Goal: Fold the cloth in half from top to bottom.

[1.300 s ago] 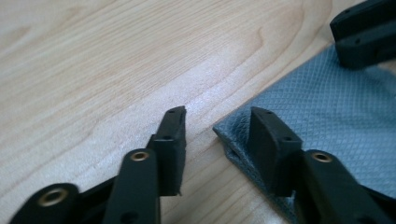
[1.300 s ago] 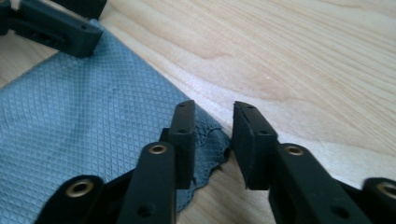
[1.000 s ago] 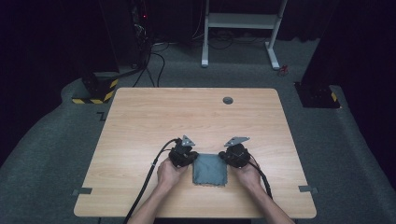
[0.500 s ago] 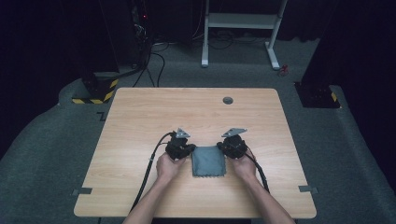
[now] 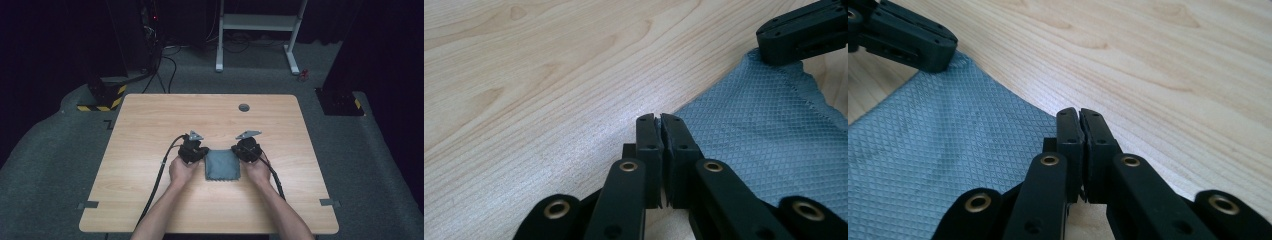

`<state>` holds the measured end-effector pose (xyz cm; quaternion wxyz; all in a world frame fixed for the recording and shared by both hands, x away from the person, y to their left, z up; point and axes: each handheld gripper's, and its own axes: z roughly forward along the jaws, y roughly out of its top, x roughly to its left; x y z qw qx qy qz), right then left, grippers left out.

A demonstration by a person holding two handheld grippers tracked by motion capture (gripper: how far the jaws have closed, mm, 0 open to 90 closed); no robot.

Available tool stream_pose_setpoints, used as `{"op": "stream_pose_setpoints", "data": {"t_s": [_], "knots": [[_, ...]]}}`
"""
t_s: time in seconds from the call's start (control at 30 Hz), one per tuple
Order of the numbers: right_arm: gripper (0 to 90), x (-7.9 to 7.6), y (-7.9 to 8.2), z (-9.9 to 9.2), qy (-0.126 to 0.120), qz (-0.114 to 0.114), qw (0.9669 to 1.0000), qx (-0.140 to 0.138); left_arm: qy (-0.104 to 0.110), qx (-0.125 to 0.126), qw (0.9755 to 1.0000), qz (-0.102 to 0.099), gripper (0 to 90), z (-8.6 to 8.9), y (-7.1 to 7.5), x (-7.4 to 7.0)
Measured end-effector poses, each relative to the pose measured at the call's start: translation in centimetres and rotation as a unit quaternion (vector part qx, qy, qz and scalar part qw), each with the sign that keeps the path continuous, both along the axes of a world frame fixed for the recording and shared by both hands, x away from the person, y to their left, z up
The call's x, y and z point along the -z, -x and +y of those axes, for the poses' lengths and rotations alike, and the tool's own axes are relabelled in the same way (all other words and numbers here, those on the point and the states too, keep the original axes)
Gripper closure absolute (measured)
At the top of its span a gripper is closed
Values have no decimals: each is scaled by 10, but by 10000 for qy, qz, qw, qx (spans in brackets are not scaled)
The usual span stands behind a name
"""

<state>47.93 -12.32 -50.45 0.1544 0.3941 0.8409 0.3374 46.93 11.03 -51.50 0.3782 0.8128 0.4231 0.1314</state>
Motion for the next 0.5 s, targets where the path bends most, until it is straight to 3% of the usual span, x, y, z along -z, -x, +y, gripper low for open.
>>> {"op": "stream_pose_setpoints", "data": {"t_s": [0.07,0.17,0.23,0.33,0.5], "knots": [[860,3,-1,0,-19,45,10000,21,-60,-22,10000,22,831,0,0,1],[738,5,-2,-1,-119,124,9998,66,-32,-102,9999,22,725,4,0,1],[683,2,-1,-3,-232,108,9997,34,102,-187,9998,30,612,8,3,-1],[611,-5,6,-8,-412,-20,9991,56,306,-303,9991,-63,512,15,11,-5],[575,-7,23,-27,-628,-179,9978,145,310,-303,9990,-145,463,29,27,-9]]}}
